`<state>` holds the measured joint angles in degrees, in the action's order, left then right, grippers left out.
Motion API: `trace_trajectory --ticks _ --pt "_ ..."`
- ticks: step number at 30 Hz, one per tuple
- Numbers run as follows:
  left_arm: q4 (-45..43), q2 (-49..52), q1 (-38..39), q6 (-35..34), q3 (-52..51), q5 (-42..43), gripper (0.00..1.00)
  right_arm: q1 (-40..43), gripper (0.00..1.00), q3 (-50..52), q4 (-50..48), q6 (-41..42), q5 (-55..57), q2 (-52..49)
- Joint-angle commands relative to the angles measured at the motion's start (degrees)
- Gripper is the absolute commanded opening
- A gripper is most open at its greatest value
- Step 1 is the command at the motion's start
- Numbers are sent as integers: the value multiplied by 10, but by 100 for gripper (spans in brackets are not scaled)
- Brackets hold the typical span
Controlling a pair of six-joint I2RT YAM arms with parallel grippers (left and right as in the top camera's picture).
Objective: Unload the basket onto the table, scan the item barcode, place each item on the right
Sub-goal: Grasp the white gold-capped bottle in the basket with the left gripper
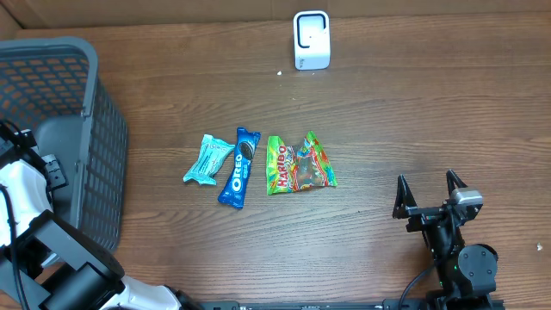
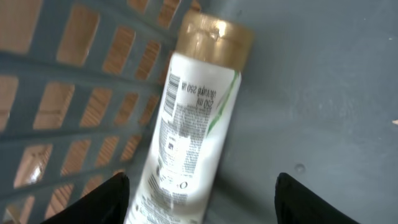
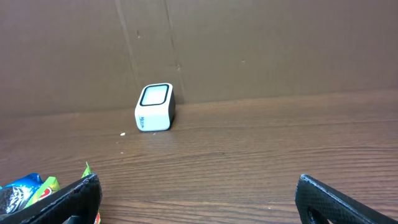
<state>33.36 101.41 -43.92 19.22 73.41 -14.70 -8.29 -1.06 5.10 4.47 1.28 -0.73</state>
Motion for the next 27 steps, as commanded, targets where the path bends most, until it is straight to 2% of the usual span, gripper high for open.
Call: trace_trajectory --ticks 1,6,11,18,27 --pt "-20 -2 0 49 -10 -9 66 -2 100 6 -4 0 -3 6" --pt "-24 23 0 48 -10 -12 65 -2 100 6 -4 0 -3 6" --pt "-24 63 0 17 -10 -68 64 -2 100 6 -4 0 -3 6" --pt "-45 88 0 5 -10 -102 64 -2 100 6 -4 0 -3 6" --pt "-62 116 0 14 -10 -114 64 -2 100 6 -4 0 -3 6"
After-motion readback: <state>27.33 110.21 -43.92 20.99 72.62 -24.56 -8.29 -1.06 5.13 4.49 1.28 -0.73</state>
